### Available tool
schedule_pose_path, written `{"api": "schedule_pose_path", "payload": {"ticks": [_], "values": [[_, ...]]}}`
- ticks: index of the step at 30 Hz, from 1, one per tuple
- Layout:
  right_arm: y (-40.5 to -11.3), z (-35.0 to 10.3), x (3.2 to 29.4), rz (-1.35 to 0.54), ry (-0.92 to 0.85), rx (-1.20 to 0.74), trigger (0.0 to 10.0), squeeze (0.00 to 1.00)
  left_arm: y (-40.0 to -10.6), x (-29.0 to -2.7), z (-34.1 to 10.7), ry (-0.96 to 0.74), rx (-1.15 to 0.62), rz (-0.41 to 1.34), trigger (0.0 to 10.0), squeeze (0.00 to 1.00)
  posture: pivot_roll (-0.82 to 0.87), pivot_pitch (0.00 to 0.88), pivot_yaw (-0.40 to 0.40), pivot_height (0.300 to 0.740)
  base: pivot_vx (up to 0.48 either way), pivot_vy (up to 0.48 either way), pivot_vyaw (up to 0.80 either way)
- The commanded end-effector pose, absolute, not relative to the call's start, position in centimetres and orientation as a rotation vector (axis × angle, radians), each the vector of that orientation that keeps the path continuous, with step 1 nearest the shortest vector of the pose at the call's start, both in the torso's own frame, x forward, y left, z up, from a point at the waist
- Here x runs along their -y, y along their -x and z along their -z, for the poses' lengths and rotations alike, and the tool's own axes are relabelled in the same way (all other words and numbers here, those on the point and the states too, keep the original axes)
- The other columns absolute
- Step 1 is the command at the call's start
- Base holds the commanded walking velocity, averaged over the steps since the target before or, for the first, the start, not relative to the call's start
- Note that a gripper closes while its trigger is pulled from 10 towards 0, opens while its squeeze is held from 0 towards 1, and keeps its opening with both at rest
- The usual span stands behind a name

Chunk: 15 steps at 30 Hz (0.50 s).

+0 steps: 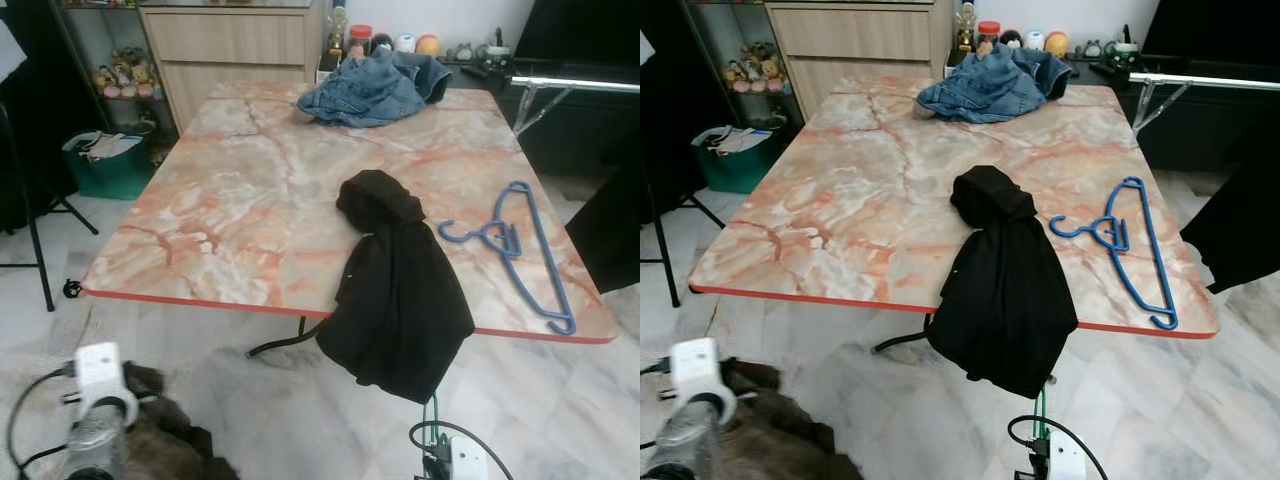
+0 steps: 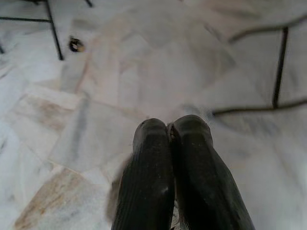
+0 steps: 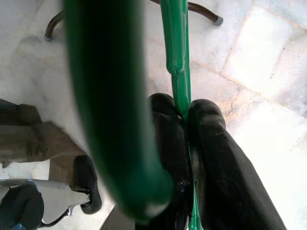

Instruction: Hang hanger

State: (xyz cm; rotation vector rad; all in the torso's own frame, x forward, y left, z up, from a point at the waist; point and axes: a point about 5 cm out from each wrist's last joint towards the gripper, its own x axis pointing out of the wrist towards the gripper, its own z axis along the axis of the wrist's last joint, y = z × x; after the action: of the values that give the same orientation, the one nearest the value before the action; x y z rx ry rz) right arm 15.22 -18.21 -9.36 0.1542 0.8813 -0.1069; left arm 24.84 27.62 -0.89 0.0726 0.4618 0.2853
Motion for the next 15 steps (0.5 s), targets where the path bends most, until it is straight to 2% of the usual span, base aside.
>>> {"api": "schedule_pose_path", "payload": {"ticks": [1, 15], "values": [[-15.2, 9.3, 18.2, 0.120, -0.160, -0.873, 10.0, 0.00, -24.4, -27.9, 1.1, -0.091, -0.477, -0.281, 10.0, 0.00, 0.02, 0.039, 0.029, 0.740, 0.000, -0.277, 0.00], [-14.9, 9.5, 18.4, 0.120, -0.159, -0.884, 10.0, 0.00, -23.7, -29.3, 1.0, -0.103, -0.487, -0.304, 10.0, 0.00, 0.02, 0.041, 0.026, 0.740, 0.000, -0.426, 0.00]]}}
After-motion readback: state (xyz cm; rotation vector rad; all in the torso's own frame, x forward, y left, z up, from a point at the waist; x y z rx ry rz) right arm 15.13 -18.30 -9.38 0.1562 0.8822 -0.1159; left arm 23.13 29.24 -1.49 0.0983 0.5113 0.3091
